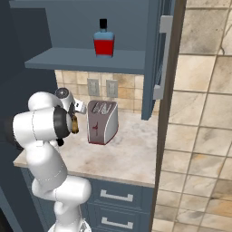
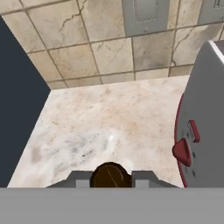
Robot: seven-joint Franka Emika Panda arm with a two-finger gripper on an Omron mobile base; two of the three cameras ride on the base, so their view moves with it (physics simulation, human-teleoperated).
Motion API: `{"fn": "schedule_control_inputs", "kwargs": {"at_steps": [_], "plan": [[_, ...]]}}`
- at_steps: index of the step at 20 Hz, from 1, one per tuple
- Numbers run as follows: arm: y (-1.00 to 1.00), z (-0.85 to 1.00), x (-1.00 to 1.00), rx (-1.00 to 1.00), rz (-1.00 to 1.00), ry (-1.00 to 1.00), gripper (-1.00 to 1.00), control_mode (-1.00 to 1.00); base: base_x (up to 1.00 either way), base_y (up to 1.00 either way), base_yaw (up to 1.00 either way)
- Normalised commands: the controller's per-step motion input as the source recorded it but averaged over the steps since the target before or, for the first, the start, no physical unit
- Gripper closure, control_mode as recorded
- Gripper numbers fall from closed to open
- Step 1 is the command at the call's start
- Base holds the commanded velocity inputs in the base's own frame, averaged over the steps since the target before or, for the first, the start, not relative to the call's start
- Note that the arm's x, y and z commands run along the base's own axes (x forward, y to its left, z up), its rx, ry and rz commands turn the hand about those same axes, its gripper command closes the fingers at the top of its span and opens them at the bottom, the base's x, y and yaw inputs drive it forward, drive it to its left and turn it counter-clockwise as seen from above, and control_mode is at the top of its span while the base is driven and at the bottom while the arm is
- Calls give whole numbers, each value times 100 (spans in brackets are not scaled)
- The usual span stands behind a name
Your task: Sort all alcoholic drinks to one cabinet, and non-alcoholic drinks to the other.
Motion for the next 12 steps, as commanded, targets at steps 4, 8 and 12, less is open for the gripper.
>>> {"fn": "schedule_control_inputs", "kwargs": {"at_steps": [4, 8, 12], "plan": [[2, -2, 0, 0, 0, 0, 100, -100, 0, 0, 0], [0, 0, 0, 0, 0, 0, 100, -100, 0, 0, 0], [0, 0, 0, 0, 0, 0, 100, -100, 0, 0, 0]]}}
